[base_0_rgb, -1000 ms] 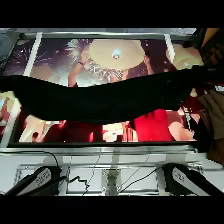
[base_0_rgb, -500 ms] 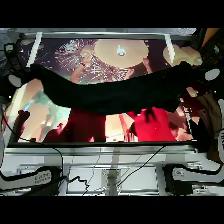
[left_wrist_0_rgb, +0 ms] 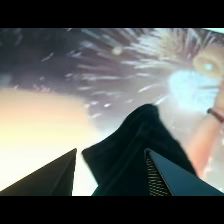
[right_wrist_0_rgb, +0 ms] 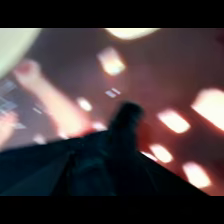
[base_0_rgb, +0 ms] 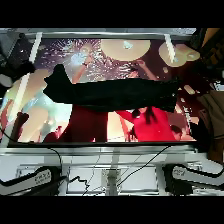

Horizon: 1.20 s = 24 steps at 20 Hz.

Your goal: Fold the clothes and pants, and hang the long-sleeved shirts on hangers.

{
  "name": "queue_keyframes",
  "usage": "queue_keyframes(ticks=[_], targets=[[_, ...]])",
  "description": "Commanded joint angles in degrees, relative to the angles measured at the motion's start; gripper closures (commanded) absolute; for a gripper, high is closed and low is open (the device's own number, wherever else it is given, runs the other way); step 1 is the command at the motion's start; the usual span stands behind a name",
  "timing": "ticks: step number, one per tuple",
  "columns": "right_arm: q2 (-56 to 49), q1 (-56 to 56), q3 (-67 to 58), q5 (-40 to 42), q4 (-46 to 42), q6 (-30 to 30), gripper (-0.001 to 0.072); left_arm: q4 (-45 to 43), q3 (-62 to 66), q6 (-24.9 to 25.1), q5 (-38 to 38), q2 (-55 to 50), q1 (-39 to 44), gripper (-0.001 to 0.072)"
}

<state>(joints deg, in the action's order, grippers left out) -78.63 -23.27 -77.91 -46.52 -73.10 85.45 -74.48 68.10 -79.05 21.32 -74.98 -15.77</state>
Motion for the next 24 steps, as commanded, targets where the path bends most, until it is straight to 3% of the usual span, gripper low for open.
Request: queue_keyframes(ticks=[1,2,4,6,7,8,9,11,15,17,19,21,23,24], targets=[[1.31,-8.07,1.27,-23.8,-5.38,-14.05,0.0357,0.02,-0.02,-0.48,14.03,3.61,-7.78,0.0266],[1.31,-9.62,3.58,-28.46,-5.22,-18.23,0.0455,0.0,-0.02,-0.48,17.07,3.74,-9.73,0.0265],[1.31,-11.06,9.99,-34.12,-3.63,-26.6,0.0446,0.02,-0.04,-0.48,21.94,3.52,-12.61,0.0265],[1.33,-10.67,16.83,-34.8,-1.11,-33.44,0.0324,0.0,-0.07,-0.48,24.02,3.54,-13.68,0.0264],[1.33,-10.12,19.56,-34.38,0.15,-37.35,0.0309,0.04,-0.07,-0.48,24.22,3.54,-13.64,0.0265],[1.33,-9.29,21.86,-33.48,0.79,-40.96,0.025,0.26,-0.07,-0.48,24.2,3.54,-13.53,0.0264],[1.33,-8.37,23.39,-31.82,0.87,-43.52,0.0188,1.46,-0.07,-0.48,24.17,3.54,-13.27,0.0265],[1.31,-5.99,25.0,-26.77,1.27,-44.72,0.0141,4.13,-0.07,-0.46,24.15,3.54,-13.14,0.0265],[1.33,-0.07,25.11,-14.38,5.33,-49.27,0.0138,6.23,-0.07,-0.46,24.2,3.54,-13.14,0.0265],[1.31,3.54,25.11,-4.61,4.42,-48.28,0.014,6.21,-0.07,-0.46,24.2,3.54,-13.14,0.0265],[0.81,6.45,25.11,5.38,2.25,-42.51,0.0162,6.21,-0.07,-0.46,24.17,3.54,-13.14,0.0265],[-1.33,8.07,25.09,8.22,0.55,-36.15,0.0187,6.21,-0.07,-0.46,24.17,3.54,-13.14,0.0265],[-4.09,8.9,25.09,4.33,0.48,-34.86,0.0347,6.21,-0.07,-0.46,24.17,3.54,-13.14,0.0265],[-4.76,9.46,25.07,2.27,0.66,-34.88,0.0491,6.21,-0.07,-0.46,24.17,3.54,-13.14,0.0265]])
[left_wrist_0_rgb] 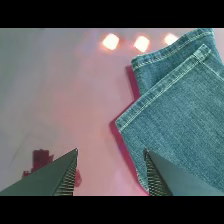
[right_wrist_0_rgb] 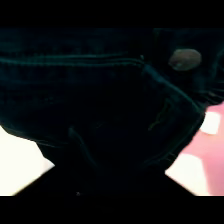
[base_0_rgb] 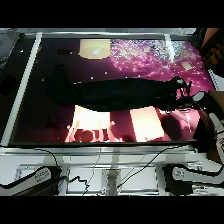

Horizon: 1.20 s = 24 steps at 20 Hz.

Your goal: Fold the clothes and pants, and hang the long-sleeved shirts on hangers.

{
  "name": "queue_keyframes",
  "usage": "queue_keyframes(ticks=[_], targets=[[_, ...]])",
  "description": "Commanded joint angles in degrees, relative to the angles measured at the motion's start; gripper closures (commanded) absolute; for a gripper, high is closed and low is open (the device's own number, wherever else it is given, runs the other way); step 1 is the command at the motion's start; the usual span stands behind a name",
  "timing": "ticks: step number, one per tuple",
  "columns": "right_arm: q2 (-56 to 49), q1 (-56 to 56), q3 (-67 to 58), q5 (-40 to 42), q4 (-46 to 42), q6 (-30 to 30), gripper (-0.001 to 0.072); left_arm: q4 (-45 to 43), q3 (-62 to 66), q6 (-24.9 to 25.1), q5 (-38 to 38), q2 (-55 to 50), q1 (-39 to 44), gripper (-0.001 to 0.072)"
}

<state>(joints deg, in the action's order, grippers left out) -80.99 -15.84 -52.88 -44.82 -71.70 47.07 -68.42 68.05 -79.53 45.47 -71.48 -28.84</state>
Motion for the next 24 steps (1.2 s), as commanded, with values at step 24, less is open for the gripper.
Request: queue_keyframes(ticks=[24], targets=[[-4.13,0.15,-33.35,-39.8,-8.11,28.55,0.0676,3.63,-0.02,6.34,21.03,-5.05,-0.09,0.0253]])
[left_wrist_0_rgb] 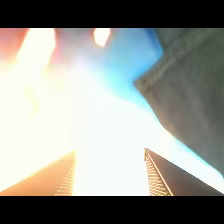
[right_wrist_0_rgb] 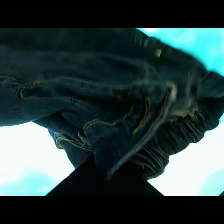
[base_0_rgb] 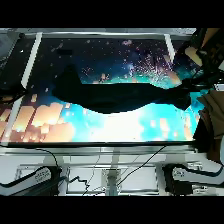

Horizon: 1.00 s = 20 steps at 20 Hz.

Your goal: Fold the clothes and pants, and hang the long-sleeved shirts on hangers.

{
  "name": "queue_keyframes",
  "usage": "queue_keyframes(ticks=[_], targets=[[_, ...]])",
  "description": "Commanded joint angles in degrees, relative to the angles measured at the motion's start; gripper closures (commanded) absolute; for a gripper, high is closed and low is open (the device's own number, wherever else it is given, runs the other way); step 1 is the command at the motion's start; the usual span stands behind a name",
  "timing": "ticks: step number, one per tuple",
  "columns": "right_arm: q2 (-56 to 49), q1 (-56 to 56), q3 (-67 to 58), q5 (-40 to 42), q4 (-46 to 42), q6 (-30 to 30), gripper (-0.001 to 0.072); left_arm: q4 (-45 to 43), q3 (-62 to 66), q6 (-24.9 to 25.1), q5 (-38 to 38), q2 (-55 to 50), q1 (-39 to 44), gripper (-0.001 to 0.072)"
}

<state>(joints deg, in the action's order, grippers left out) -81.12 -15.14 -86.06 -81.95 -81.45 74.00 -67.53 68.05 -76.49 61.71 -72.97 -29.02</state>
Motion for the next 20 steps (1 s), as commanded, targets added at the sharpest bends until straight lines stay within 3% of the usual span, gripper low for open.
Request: queue_keyframes(ticks=[1,2,7,12,20], targets=[[-4.2,-0.52,-0.17,-2.58,2.43,1.6,0.0675,6.14,0.0,3.41,4.61,-5.64,0.09,0.0158],[-4.15,-0.55,-0.17,-2.47,2.95,1.55,0.0675,10.34,0.0,4.66,3.98,-7.98,0.11,0.0083],[-4.0,-0.55,-0.17,-2.45,3.08,1.42,0.0675,26.25,0.0,9.49,-1.18,-19.06,0.2,0.0082],[-4.0,-0.52,-0.17,-2.16,3.08,1.42,0.0674,26.6,0.0,10.12,-8.39,-24.33,3.41,0.0082],[-4.0,-0.55,-0.17,-2.03,3.26,1.42,0.0675,25.77,0.0,10.08,-28.46,-27.36,12.57,0.0093]])
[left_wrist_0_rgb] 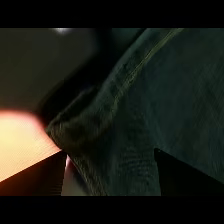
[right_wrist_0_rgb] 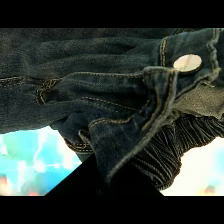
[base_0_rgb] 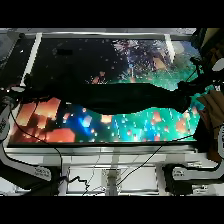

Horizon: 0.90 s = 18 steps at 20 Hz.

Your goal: Fold the clothes and pants, and hang the long-sleeved shirts on hangers.

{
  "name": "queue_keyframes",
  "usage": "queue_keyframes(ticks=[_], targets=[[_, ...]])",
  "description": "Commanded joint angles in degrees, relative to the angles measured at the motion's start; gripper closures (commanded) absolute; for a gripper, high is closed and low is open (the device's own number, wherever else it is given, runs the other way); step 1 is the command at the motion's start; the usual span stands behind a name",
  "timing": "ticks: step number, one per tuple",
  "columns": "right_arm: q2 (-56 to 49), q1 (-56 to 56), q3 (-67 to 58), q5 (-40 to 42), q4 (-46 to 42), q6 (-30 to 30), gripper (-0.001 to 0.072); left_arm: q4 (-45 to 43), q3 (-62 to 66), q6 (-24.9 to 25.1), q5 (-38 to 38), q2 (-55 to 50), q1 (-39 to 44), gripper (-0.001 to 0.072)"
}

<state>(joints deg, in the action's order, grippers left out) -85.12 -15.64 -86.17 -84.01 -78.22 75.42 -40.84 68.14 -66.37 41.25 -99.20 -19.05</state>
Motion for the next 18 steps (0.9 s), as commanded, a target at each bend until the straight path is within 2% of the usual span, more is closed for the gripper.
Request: queue_keyframes(ticks=[1,2,3,4,7,11,15,16,18], targets=[[0.0,-0.04,-0.07,0.02,0.02,0.0,0.0675,-0.9,-0.09,-0.04,-9.81,-1.31,3.21,0.0151],[0.0,-0.04,-0.07,0.02,0.0,0.0,0.0674,-0.87,-0.09,-0.07,-10.71,-1.33,3.54,0.0345],[0.0,-0.04,-0.07,0.02,0.0,0.0,0.0674,-0.52,-0.02,-0.07,-10.62,-1.18,3.65,0.0644],[0.02,-0.04,-0.09,0.02,-0.02,0.0,0.0675,-0.24,-0.02,-0.07,-10.32,-0.61,3.65,0.068],[0.13,-0.04,-1.51,-0.07,-0.04,-0.02,0.0674,-0.26,0.59,0.15,-10.49,4.2,2.91,0.068],[0.13,-0.04,-8.68,0.02,-0.02,0.0,0.0674,-0.24,4.52,7.04,-14.91,15.61,1.31,0.068],[0.11,-0.04,-12.74,0.07,-0.04,0.02,0.0674,-0.24,5.27,7.96,-35.5,24.44,2.12,0.068],[0.04,-0.04,-12.68,0.02,-0.02,0.02,0.0674,-0.24,5.33,7.93,-39.12,24.65,2.64,0.068],[0.07,-0.02,-12.68,0.2,0.22,0.02,0.0673,-0.2,5.33,7.85,-40.63,23.91,3.76,0.068]])
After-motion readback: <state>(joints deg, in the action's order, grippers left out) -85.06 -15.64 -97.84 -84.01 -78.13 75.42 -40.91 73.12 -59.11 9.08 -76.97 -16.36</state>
